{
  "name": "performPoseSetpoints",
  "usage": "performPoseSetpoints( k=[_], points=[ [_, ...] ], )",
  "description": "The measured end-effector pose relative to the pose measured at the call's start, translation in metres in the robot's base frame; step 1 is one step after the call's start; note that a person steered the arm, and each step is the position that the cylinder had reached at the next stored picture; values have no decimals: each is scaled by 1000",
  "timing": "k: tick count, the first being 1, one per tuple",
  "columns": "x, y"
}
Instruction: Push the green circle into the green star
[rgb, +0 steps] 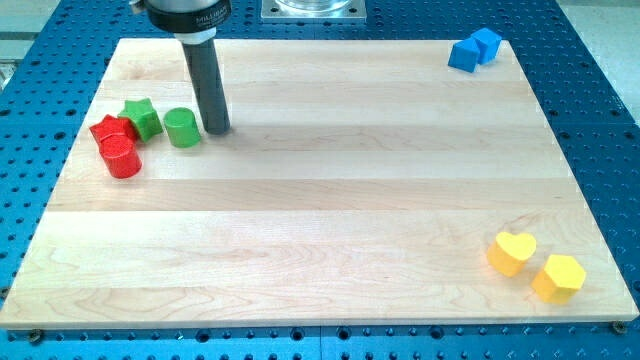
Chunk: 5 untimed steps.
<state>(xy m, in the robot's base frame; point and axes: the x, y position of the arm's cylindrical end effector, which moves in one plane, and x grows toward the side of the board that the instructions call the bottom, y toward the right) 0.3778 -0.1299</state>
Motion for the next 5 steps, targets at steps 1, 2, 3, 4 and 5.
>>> performPoseSetpoints(
  k=[1,2,3,4,5],
  points=[
    [2,39],
    [8,88],
    [31,87],
    [23,47],
    [1,29]
  ],
)
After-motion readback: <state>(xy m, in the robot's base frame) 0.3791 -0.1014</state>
